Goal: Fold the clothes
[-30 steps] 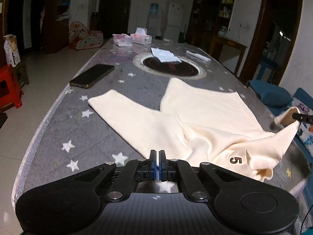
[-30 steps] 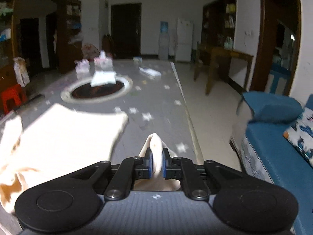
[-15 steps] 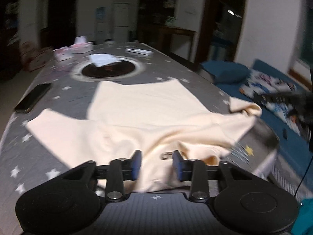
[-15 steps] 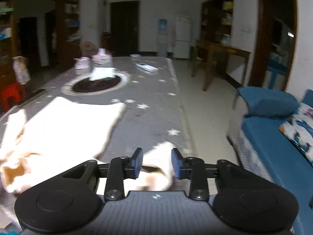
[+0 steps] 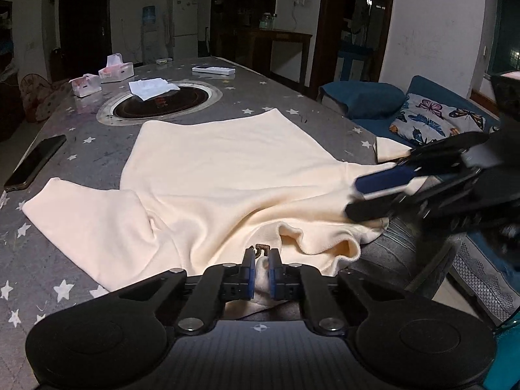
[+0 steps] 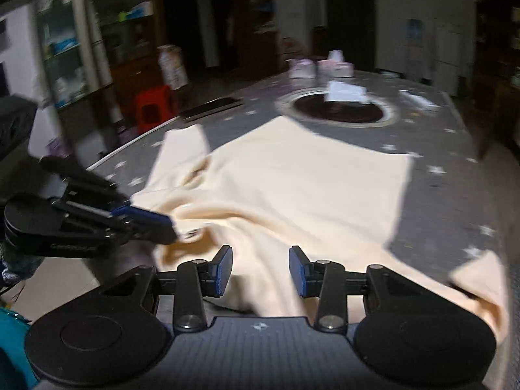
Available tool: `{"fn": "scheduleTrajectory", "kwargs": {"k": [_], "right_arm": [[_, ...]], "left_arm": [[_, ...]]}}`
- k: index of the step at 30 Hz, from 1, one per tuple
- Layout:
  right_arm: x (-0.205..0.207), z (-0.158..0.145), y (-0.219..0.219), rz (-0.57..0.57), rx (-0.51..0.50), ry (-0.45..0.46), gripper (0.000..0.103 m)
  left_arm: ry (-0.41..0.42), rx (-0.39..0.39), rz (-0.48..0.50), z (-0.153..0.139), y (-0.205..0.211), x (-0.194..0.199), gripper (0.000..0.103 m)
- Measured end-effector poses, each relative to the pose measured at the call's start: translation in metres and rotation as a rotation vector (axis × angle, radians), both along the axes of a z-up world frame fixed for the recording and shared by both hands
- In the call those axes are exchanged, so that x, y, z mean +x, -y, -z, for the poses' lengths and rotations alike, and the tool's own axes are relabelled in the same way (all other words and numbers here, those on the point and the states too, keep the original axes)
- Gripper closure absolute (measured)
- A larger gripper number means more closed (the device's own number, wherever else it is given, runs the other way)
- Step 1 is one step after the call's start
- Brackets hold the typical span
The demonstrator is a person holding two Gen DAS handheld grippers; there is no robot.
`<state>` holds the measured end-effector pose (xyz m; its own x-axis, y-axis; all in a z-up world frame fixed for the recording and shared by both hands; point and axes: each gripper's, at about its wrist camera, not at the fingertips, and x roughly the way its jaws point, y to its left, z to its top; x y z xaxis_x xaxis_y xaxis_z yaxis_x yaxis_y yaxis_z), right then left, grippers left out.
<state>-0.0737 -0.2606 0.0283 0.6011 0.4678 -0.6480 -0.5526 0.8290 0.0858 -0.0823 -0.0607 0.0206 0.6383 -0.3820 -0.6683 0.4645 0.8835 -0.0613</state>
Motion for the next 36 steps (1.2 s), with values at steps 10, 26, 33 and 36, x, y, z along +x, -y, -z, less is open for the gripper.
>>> {"fn": "scheduleTrajectory", "kwargs": {"k": [10,26,33,36], "right_arm": [[0.001,0.023,-0.034,-0.08,-0.072,-0.05,0.065],[-0.002,0.025,-0.03,-0.061,-0.107,-0.036,0.089],[-0.006,0.023,-0.027,-0.053,-0.103,-0.022,0.095],[-0.009,0.02,-0.026,-0.056,-0.104,-0.013,0.095]], "left_arm": [[-0.002,0.029,0.007,0.005,0.003,0.002,0.068],[-0.013,0.04,0.027,0.011,0.009,0.001,0.075],[-0.001,0.041,0.033,0.01,0.009,-0.002,0.09],[0.006,0.042,0.036,0.008,0.009,-0.004,0.092]]}}
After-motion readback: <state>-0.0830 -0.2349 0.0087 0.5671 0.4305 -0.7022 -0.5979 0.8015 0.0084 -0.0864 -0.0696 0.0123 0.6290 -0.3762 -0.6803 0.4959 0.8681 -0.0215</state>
